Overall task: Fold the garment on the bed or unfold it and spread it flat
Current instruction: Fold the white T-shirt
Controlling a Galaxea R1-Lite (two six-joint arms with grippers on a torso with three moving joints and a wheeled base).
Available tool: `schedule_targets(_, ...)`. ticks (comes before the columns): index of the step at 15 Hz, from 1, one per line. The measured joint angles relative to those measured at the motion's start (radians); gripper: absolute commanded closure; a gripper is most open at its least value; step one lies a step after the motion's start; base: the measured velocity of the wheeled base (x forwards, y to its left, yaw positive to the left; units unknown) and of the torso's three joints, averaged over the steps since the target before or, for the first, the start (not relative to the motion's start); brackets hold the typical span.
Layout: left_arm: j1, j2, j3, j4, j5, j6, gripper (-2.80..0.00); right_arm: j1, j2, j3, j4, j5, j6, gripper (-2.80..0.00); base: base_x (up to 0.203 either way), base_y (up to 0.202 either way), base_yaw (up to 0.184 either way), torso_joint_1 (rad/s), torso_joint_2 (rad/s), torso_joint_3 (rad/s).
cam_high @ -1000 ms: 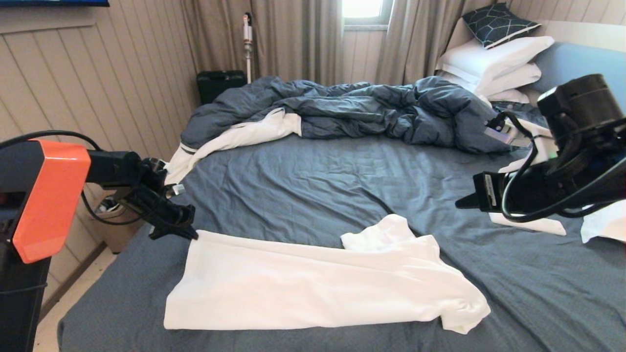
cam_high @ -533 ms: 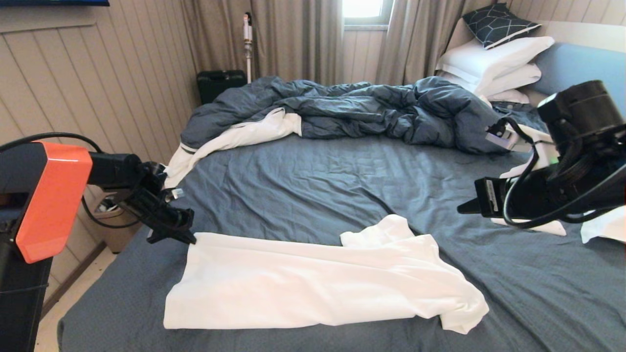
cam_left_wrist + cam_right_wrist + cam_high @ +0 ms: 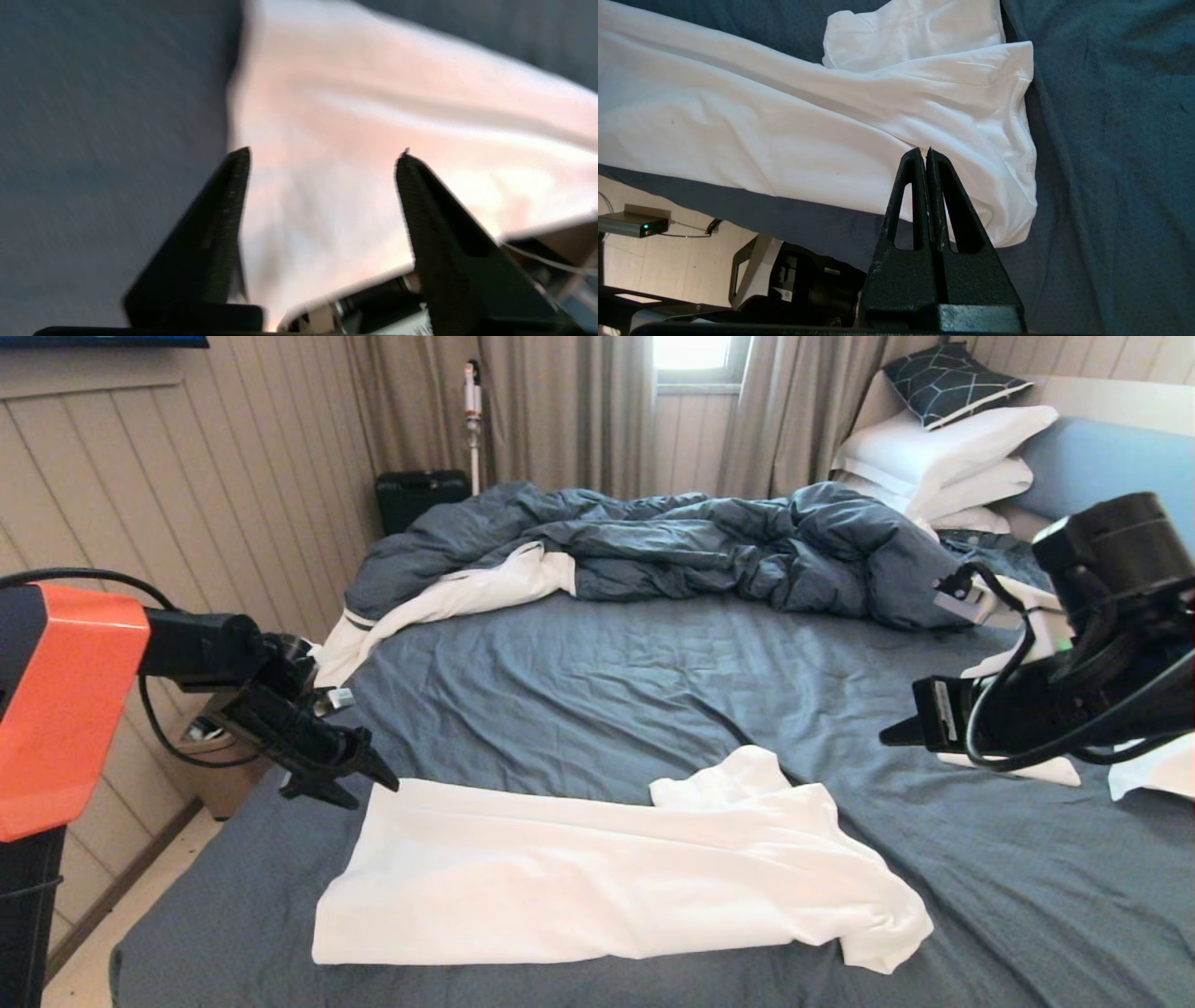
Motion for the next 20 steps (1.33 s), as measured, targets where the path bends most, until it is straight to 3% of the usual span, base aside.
schedule_targets(4, 0.01, -0.131, 0.122, 0.0, -0.025, 0.003, -2.8, -0.054, 0.023, 0.005, 0.0, 0.025, 0.0, 0.0, 0.0, 0.0, 0.0, 0.0, 0.0, 0.0)
schedule_targets(9, 0.083, -0.334, 0.304, 0.0, -0.08, 0.023, -2.8, -0.176, 0.121, 0.009, 0.002, 0.078, 0.024, 0.0, 0.0, 0.0, 0.0, 0.0, 0.0, 0.0)
schedule_targets(12, 0.106, -0.482, 0.476, -0.009, -0.129, 0.034, -2.8, -0.221, 0.193, 0.006, 0.007, 0.238, 0.064, 0.0, 0.0, 0.0, 0.0, 0.0, 0.0, 0.0)
schedule_targets(14, 0.116, -0.548, 0.534, -0.011, -0.161, 0.036, -2.8, -0.272, 0.247, -0.009, 0.017, 0.369, 0.06, 0.0, 0.0, 0.0, 0.0, 0.0, 0.0, 0.0)
schedule_targets(15, 0.117, -0.563, 0.545, -0.012, -0.165, 0.037, -2.8, -0.288, 0.276, -0.019, 0.019, 0.398, 0.055, 0.0, 0.0, 0.0, 0.0, 0.0, 0.0, 0.0)
schedule_targets(20, 0.055, -0.527, 0.502, -0.028, -0.194, 0.013, -2.8, -0.317, 0.408, -0.064, 0.012, 0.351, 0.006, 0.0, 0.0, 0.0, 0.0, 0.0, 0.0, 0.0)
